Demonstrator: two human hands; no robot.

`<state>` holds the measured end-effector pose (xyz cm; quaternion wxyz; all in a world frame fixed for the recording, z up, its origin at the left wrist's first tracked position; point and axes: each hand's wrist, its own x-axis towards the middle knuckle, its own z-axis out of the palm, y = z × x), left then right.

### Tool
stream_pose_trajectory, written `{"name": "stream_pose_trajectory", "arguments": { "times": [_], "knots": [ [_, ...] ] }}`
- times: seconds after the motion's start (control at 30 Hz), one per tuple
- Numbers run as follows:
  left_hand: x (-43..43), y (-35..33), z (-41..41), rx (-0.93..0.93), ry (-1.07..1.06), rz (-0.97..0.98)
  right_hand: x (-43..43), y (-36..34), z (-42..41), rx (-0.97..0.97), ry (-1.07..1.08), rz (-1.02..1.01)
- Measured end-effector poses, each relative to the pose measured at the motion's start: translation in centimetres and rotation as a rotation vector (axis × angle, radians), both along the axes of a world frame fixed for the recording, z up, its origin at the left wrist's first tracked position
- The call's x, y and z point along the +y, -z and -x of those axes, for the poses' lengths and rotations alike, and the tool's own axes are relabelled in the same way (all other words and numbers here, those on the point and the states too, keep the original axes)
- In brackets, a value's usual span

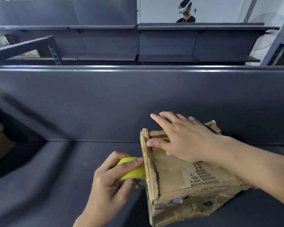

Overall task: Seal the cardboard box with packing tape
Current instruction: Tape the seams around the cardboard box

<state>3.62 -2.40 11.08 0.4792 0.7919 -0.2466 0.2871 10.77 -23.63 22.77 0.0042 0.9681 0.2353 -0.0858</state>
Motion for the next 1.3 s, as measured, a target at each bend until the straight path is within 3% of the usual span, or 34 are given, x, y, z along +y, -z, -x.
{"name": "stream_pose_trajectory", "arguments": {
  "times": [0.13, 0.23, 0.33, 0.4, 0.57, 0.67, 0.77, 1.07, 1.2, 1.3],
  "knots": [
    [-0.2, 0.4, 0.0, -0.015, -0.057, 0.027, 0.9, -1.2, -0.6, -0.081, -0.027, 0.005],
    [-0.1, 0.6, 0.0, -0.009, -0.076, 0.023, 3.5, -1.0, 0.2, -0.028, 0.016, -0.177],
    [-0.1, 0.4, 0.4, 0.013, -0.105, 0.002, 5.3, 0.7, 1.4, -0.112, -0.030, -0.066],
    [-0.2, 0.5, 0.6, 0.023, -0.114, 0.024, 5.0, 0.5, 0.9, -0.113, 0.013, -0.126],
    [-1.9, 2.0, 1.2, 0.176, -0.274, 0.354, 4.3, -0.3, 0.2, -0.121, 0.081, -0.319],
    [-3.1, 2.3, 1.5, 0.394, -0.166, 0.543, 3.7, -1.0, 0.0, -0.113, 0.127, -0.443],
    [-3.3, 0.5, 0.8, 0.336, -0.106, 0.664, 2.3, -2.1, -0.3, -0.055, 0.179, -0.697],
    [-4.6, -7.3, -3.4, 0.098, 0.124, 0.267, -3.4, 1.6, -1.1, 0.073, 0.316, -1.434],
    [-6.9, -8.0, -4.1, 0.212, 0.186, 0.051, -6.4, 4.2, -0.7, 0.207, 0.405, -1.494],
    [-9.4, -7.9, -4.2, 0.159, 0.159, -0.123, -8.2, 4.1, -0.3, 0.351, 0.509, -1.470]
  ]
}}
